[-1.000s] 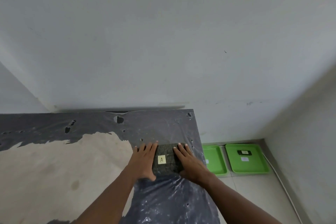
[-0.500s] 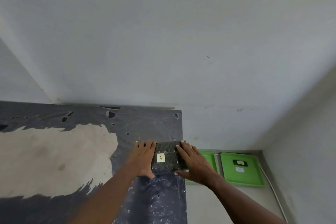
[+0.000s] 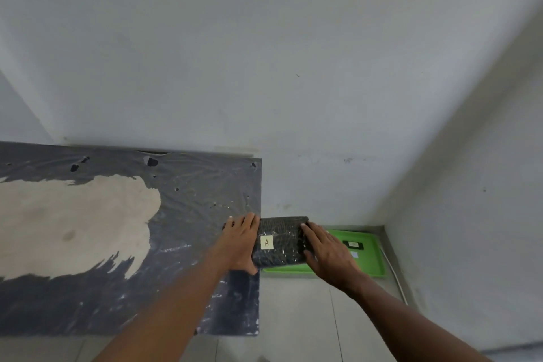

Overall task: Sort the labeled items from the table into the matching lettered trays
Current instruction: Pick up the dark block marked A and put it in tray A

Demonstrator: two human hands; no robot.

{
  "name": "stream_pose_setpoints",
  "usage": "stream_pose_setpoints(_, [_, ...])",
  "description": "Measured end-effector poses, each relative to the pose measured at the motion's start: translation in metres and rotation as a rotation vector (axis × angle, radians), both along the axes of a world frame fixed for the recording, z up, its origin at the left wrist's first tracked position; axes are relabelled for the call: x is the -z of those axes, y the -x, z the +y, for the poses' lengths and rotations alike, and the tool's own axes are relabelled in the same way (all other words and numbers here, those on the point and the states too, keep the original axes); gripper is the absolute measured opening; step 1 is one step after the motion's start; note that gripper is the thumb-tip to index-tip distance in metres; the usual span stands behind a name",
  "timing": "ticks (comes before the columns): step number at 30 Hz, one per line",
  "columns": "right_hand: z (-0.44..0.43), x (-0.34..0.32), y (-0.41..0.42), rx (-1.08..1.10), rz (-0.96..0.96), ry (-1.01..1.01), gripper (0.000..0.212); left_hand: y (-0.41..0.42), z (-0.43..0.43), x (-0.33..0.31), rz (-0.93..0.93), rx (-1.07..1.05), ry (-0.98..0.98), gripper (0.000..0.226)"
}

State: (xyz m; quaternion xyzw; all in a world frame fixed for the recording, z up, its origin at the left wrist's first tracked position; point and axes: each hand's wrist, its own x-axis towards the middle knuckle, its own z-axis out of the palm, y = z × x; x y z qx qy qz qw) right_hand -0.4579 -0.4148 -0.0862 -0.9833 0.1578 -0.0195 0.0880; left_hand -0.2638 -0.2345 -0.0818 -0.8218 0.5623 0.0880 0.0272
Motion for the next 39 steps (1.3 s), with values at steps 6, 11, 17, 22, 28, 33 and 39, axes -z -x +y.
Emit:
stream_pose_setpoints(6, [-0.041, -0.003, 0.039, 0.075, -0.022, -0.020, 0.060, 0.038, -0.044, 0.000, -0.036, 0.019, -0.022, 0.131])
stream_pose_setpoints(11, [-0.095, 0.002, 0.062, 0.087, -0.011, -0.040, 0.060, 0.065, -0.100, 0.010, -0.032, -0.004, -0.051, 0.134])
stream_pose_setpoints(17, [-0.171, 0.031, 0.094, 0.049, 0.032, -0.101, 0.061, 0.101, -0.175, 0.034, 0.038, -0.108, -0.129, 0.130])
stream_pose_setpoints(22, [-0.220, 0.067, 0.109, 0.088, 0.094, -0.169, 0.063, 0.119, -0.216, 0.068, 0.084, -0.183, -0.185, 0.130])
stream_pose_setpoints(28, [-0.258, 0.130, 0.093, 0.108, 0.114, -0.204, 0.064, 0.101, -0.253, 0.127, 0.065, -0.169, -0.224, 0.126])
stream_pose_setpoints(33, [-0.283, 0.228, 0.061, 0.114, 0.064, -0.210, 0.062, 0.065, -0.280, 0.215, 0.057, -0.167, -0.193, 0.123])
stream_pose_setpoints(39, [-0.300, 0.376, 0.029, 0.115, -0.012, -0.166, 0.055, 0.032, -0.306, 0.354, 0.029, -0.136, -0.110, 0.122])
